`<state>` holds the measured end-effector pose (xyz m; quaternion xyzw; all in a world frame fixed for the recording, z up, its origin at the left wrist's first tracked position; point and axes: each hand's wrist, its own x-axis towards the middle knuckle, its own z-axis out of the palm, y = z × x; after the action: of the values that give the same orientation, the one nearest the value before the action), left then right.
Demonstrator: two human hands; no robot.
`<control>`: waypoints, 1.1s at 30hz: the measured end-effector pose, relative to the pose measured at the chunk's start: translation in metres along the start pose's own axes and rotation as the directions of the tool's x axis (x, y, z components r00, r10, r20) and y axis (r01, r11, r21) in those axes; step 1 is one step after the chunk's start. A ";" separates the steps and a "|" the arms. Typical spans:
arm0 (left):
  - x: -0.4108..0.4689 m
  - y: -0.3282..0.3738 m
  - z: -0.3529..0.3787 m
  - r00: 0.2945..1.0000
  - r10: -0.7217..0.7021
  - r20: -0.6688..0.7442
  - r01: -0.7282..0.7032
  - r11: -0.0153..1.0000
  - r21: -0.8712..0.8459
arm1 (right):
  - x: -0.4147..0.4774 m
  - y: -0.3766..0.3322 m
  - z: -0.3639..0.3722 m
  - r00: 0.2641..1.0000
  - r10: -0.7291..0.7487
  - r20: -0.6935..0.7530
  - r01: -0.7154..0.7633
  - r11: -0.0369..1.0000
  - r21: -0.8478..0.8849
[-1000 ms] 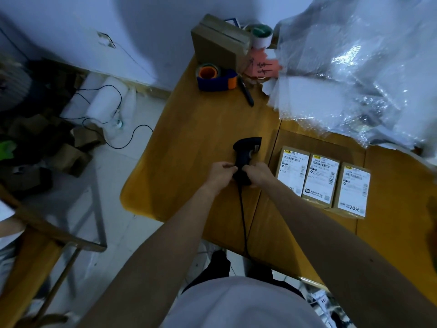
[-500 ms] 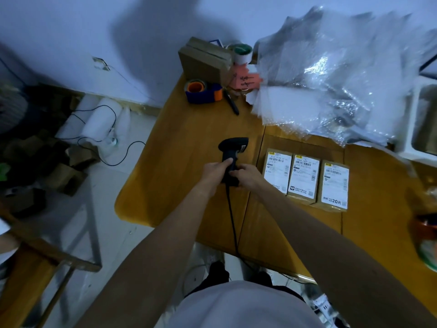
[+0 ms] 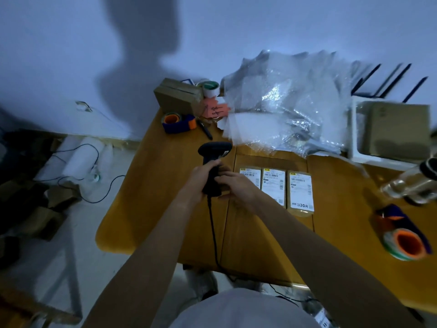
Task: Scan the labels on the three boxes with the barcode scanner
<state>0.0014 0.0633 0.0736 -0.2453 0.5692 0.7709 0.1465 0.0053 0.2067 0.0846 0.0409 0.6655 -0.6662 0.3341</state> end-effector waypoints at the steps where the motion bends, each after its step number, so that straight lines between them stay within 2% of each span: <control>1: -0.002 -0.002 0.004 0.998 0.035 -0.046 -0.033 0.998 0.045 | -0.003 0.001 -0.003 1.000 0.001 -0.005 -0.001 1.000 0.022; 3: -0.008 -0.005 0.012 0.985 0.117 -0.124 -0.100 0.985 0.139 | -0.007 0.003 -0.008 1.000 0.008 -0.009 -0.007 0.999 0.053; 5: -0.016 -0.009 0.018 0.976 0.171 -0.138 -0.141 0.969 0.202 | -0.012 0.005 -0.014 0.999 0.021 -0.027 -0.020 0.999 0.037; 8: -0.018 -0.021 0.016 0.968 0.168 -0.184 -0.123 0.964 0.235 | -0.012 0.011 -0.025 0.995 0.058 -0.078 -0.060 0.998 -0.029; 14: -0.020 -0.034 0.008 0.984 0.089 -0.156 -0.066 0.987 0.149 | -0.008 0.028 -0.048 0.983 0.033 -0.181 -0.069 0.978 -0.195; 17: -0.019 -0.037 0.006 0.984 0.069 -0.163 -0.043 0.986 0.159 | -0.004 0.034 -0.055 0.979 -0.059 -0.197 -0.046 0.871 -0.490; 19: -0.018 -0.041 0.006 0.988 0.057 -0.145 -0.033 0.985 0.169 | -0.005 0.034 -0.057 0.977 -0.106 -0.185 -0.029 0.794 -0.607; 26: -0.015 -0.051 0.006 0.997 -0.078 -0.026 0.080 0.989 0.127 | 0.005 0.047 -0.073 0.963 -0.116 -0.244 -0.093 0.706 -0.702; 30: -0.011 -0.054 0.007 0.981 -0.187 -0.051 0.193 0.966 0.171 | 0.010 0.053 -0.084 0.968 -0.080 -0.237 -0.118 0.687 -0.717; 33: -0.006 -0.058 0.006 0.979 -0.192 -0.064 0.200 0.962 0.187 | 0.012 0.055 -0.090 0.963 -0.084 -0.256 -0.135 0.673 -0.727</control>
<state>0.0346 0.0869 0.0318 -0.3024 0.6172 0.6882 0.2322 -0.0112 0.2899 0.0214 0.0013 0.9158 -0.3233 0.2383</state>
